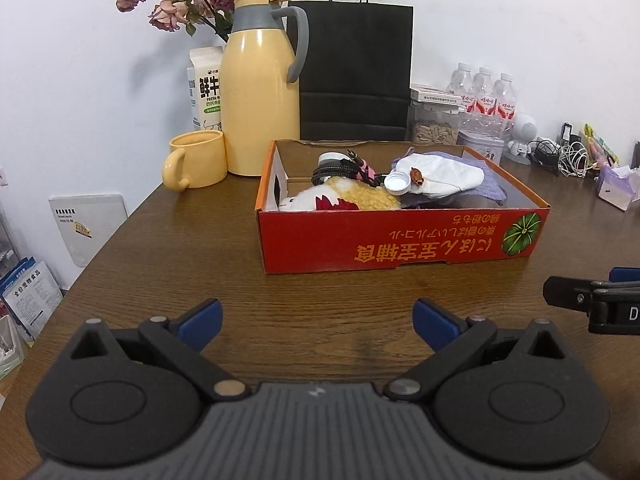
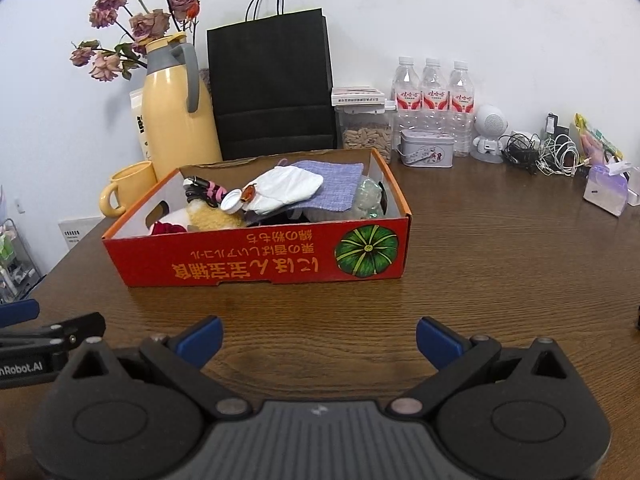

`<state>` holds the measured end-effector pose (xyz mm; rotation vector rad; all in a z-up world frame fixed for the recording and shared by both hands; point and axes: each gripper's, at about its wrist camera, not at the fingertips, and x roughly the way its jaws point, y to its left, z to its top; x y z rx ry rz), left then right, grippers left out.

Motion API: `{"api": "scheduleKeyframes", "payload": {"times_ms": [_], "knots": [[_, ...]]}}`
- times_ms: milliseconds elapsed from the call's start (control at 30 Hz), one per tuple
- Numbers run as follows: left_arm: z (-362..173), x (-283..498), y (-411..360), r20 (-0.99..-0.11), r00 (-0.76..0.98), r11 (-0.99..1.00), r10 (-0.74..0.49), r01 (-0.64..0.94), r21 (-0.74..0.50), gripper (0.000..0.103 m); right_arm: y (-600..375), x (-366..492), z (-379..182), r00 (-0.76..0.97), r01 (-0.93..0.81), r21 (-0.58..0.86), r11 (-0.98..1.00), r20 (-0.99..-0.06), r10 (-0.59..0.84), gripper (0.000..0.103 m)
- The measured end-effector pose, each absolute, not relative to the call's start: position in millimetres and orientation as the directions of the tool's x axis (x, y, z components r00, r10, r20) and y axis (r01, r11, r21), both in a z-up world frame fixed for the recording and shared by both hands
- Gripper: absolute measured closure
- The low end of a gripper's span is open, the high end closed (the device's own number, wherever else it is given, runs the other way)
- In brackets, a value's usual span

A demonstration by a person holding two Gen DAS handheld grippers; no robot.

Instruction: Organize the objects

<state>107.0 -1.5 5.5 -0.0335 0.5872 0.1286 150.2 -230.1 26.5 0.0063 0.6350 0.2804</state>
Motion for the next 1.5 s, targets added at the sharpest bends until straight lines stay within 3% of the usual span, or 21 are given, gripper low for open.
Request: {"api": "scheduleKeyframes", "payload": {"times_ms": [1500], "knots": [[6.4,108.6,-2.1,-0.551,0.828,0.992,0.106,-0.124,0.005,0.000,-231.2,149.1,27.3,0.775,-0.252,0.083,0.964,-0.579,0.252,0.000]]}}
